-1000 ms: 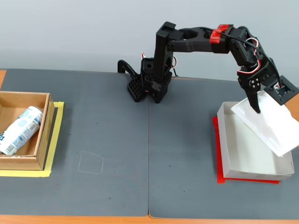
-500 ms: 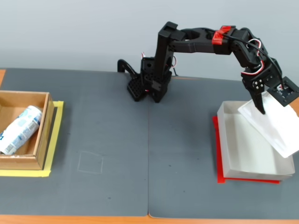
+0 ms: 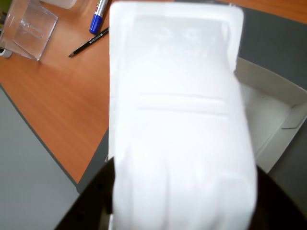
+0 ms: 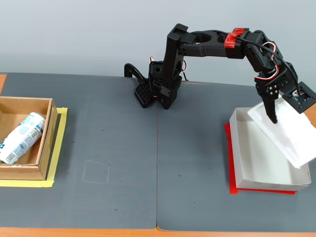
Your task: Pick the sandwich and put it in the gray box
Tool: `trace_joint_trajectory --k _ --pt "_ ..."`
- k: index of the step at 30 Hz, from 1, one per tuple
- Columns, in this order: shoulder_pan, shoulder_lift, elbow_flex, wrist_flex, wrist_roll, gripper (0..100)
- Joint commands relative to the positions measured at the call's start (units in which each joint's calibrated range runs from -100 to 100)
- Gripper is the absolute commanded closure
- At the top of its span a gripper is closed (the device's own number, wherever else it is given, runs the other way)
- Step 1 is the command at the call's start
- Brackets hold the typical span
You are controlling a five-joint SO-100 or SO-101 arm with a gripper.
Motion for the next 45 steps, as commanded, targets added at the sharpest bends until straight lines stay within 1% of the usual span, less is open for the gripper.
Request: trace_joint_trajectory --k 1,18,23,25,29,34,39,45 --pt "0.40 -1.48 -2.22 -0.20 0.16 74" --pt "0.40 -1.73 -2.22 -0.20 0.31 74" --pt "2.04 -2.24 -2.22 -0.12 0.52 74" --pt "3.53 -3.68 -1.77 -0.12 1.15 76" --pt "6.96 -8.09 3.48 -0.12 2.45 87" --pt "11.81 -15.72 11.44 -0.90 5.11 88" --pt "18.75 -23.94 19.13 -0.98 7.40 88" --pt "28.22 -32.76 27.09 -0.98 9.48 95"
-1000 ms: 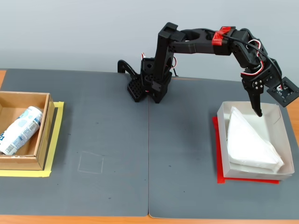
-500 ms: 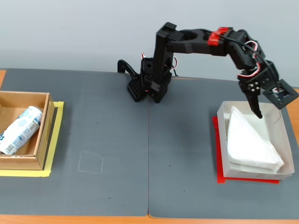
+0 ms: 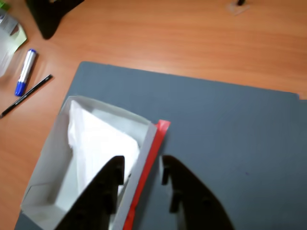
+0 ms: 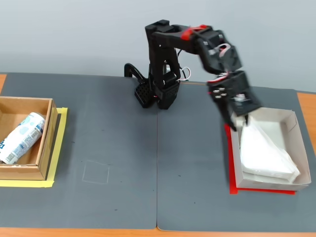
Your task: Pick the sandwich and put it in the gray box
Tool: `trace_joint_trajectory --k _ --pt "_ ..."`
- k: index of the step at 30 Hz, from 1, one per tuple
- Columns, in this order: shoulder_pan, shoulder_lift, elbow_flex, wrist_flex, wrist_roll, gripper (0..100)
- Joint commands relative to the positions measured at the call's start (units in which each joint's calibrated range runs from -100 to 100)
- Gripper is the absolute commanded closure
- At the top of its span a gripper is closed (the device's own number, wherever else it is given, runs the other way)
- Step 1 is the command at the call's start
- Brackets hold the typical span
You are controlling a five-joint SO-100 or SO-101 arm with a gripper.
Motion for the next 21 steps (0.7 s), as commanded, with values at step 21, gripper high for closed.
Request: trace_joint_trajectory --k 21 --pt "26.13 -32.28 34.42 -1.16 7.86 98"
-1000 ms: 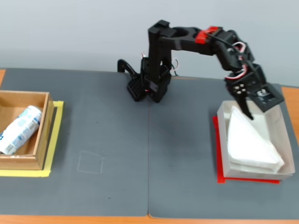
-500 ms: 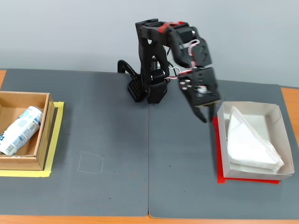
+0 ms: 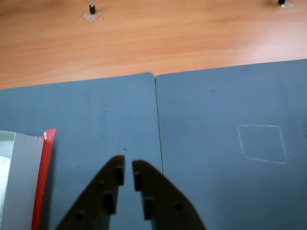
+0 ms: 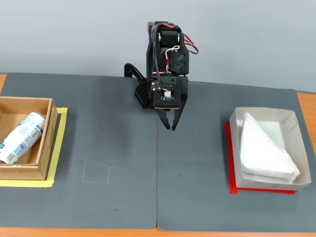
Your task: Pick the sandwich and put it in the gray box
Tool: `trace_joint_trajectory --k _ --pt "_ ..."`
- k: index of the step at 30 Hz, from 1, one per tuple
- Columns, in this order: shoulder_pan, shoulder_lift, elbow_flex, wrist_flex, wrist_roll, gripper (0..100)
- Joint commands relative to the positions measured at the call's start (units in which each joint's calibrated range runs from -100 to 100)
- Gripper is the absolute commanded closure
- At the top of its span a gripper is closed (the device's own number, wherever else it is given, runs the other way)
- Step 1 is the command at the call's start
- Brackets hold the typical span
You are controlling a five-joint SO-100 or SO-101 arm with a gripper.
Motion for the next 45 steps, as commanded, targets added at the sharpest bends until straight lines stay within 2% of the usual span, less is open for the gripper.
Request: trace_joint_trajectory --k 1,4,7,15,24,34,45 --pt "3.08 -6.62 6.77 -1.77 0.34 98" --pt "4.20 -11.70 17.45 -6.63 0.91 98" --pt "0.99 -18.57 27.40 -11.40 0.81 98" --pt "1.88 -32.64 43.50 -12.88 0.91 98" --pt "3.53 -39.60 53.00 -12.18 4.35 98" --pt "3.38 -41.55 63.04 -12.88 3.83 98" --pt "3.90 -41.55 63.49 -13.05 3.88 98"
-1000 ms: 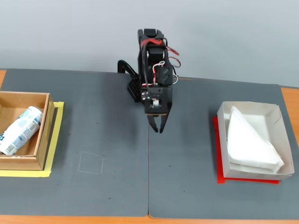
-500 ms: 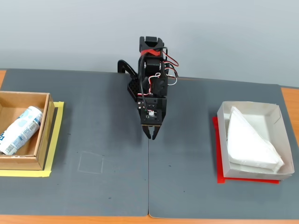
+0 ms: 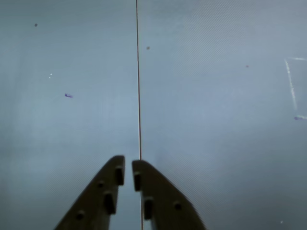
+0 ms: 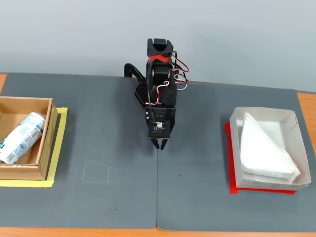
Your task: Pick the sandwich and put it in the gray box
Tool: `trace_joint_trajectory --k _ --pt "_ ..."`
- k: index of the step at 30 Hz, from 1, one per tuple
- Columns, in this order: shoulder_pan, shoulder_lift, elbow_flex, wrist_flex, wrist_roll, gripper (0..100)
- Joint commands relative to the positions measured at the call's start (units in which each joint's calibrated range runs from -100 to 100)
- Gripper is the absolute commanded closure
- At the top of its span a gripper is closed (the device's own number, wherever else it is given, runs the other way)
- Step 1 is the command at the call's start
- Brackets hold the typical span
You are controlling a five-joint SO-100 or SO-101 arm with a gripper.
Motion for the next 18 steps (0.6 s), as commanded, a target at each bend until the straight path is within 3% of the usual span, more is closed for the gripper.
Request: trace_joint_trajectory --k 1,18 --pt "0.58 -0.94 0.54 -0.82 -0.03 98" --pt "0.58 -0.60 -0.10 -0.82 0.39 98"
